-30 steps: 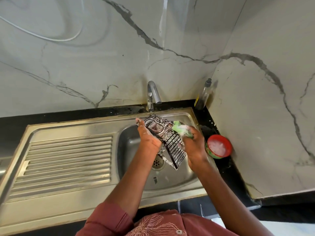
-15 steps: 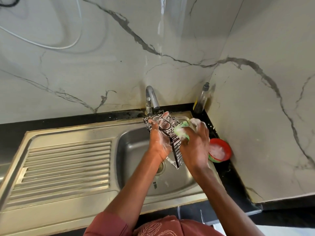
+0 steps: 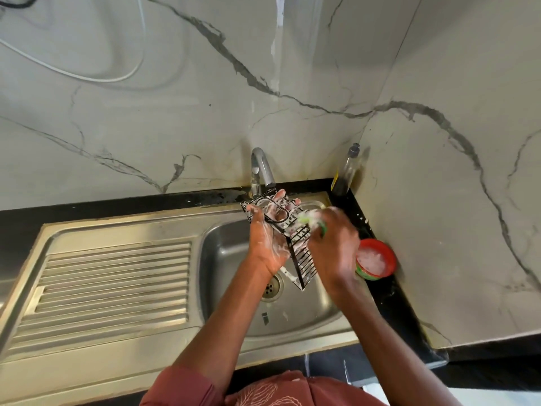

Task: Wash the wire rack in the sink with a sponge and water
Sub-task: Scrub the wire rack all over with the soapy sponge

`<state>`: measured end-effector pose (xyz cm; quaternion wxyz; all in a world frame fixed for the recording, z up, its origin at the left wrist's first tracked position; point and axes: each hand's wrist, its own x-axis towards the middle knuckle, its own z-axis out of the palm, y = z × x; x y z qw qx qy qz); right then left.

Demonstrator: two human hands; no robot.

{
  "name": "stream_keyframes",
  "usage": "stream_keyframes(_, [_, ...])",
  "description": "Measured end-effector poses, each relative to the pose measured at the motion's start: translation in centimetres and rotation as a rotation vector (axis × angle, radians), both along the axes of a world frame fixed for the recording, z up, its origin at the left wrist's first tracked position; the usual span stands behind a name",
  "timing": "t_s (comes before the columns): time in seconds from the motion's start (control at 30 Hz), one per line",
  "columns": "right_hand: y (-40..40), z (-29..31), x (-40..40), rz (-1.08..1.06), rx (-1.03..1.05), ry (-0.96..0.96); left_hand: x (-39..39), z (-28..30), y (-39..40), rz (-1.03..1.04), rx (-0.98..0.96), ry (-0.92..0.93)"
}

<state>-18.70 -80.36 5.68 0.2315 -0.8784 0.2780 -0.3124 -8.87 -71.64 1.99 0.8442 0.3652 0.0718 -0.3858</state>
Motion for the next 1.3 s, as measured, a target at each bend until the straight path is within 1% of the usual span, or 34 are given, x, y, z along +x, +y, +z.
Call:
stream_keyframes(0.07, [-1.1,1.1,0.6,-0.154,0.041,-0.019,-0.3,0.3,-0.2,-0.020,0.018,0.000])
stream_keyframes(0.1, [-1.0,1.4,0.8,-0.162,0.054,-0.003,-0.5,0.5,-0.3,-0.013,0.035,0.011])
stream_keyframes(0.13, [-0.3,1.3,0.8,-0.104,0.039,0.027,-0.6,0.6,-0.4,-0.005,0.046,0.026])
stream_keyframes(0.2, [1.7,0.5,0.5,0.092,-0.023,0.086,-0.5,0.3,-0.5,0.013,0.040,0.048])
stream_keyframes(0.27, [2.3,0.0,-0.1,0.188,-0.043,0.092,-0.2,-0.2,-0.2,0.008,0.020,0.048])
stream_keyframes(0.3, [1.8,0.2,-0.1,0.173,-0.041,0.085,-0.2,-0.2,-0.1,-0.006,0.019,0.044])
stream_keyframes(0.4, [-0.4,1.0,0.4,-0.068,-0.039,0.088,-0.5,0.0,-0.4,-0.079,0.054,-0.009])
stream_keyframes(0.43, [-0.7,1.2,0.6,-0.107,-0.043,0.110,-0.8,0.0,-0.5,-0.107,0.056,-0.022])
stream_keyframes(0.47, [-0.5,1.3,0.7,-0.097,-0.059,0.141,-0.9,-0.2,-0.6,-0.124,0.072,-0.037])
stream_keyframes(0.53, [0.3,1.0,0.8,0.001,-0.093,0.183,-0.7,-0.6,-0.7,-0.103,0.104,-0.044])
stream_keyframes(0.63, [0.5,0.9,0.3,0.116,-0.116,0.175,-0.4,-0.7,-0.5,-0.090,0.127,-0.046])
stream_keyframes(0.73, [0.8,0.8,0.0,0.180,-0.169,0.208,-0.7,-0.7,-0.3,-0.115,0.144,-0.116])
stream_keyframes(0.83, [0.9,0.5,-0.6,0.220,-0.125,0.168,-0.7,-0.5,-0.4,-0.121,0.193,-0.136])
stream_keyframes(0.9, [-0.2,0.5,-0.9,0.155,-0.062,0.154,-0.6,-0.7,-0.3,-0.133,0.205,-0.106])
stream_keyframes(1.0, [-2.0,0.3,-1.3,-0.060,0.013,0.130,-1.0,-0.1,-0.6,-0.148,0.210,-0.049])
stream_keyframes(1.03, [-1.9,0.3,-1.3,-0.070,0.012,0.107,-1.1,-0.2,-0.9,-0.142,0.189,-0.031])
stream_keyframes(1.07, [-1.3,0.4,-1.1,-0.027,0.003,0.091,-1.3,0.0,-1.1,-0.114,0.196,-0.005])
stream_keyframes(1.13, [0.6,0.3,-0.9,0.153,-0.029,0.066,-1.4,0.0,-1.3,-0.057,0.204,0.036])
stream_keyframes(1.2, [1.7,-0.2,-0.9,0.299,-0.047,0.046,-1.3,-0.1,-1.1,-0.044,0.228,0.036])
stream_keyframes(1.27, [1.5,-0.7,-0.8,0.364,-0.046,0.042,-1.4,0.0,-0.8,-0.027,0.250,0.040])
stream_keyframes(1.3, [1.0,-0.8,-0.9,0.355,-0.053,0.045,-1.4,-0.1,-0.8,-0.021,0.277,0.035])
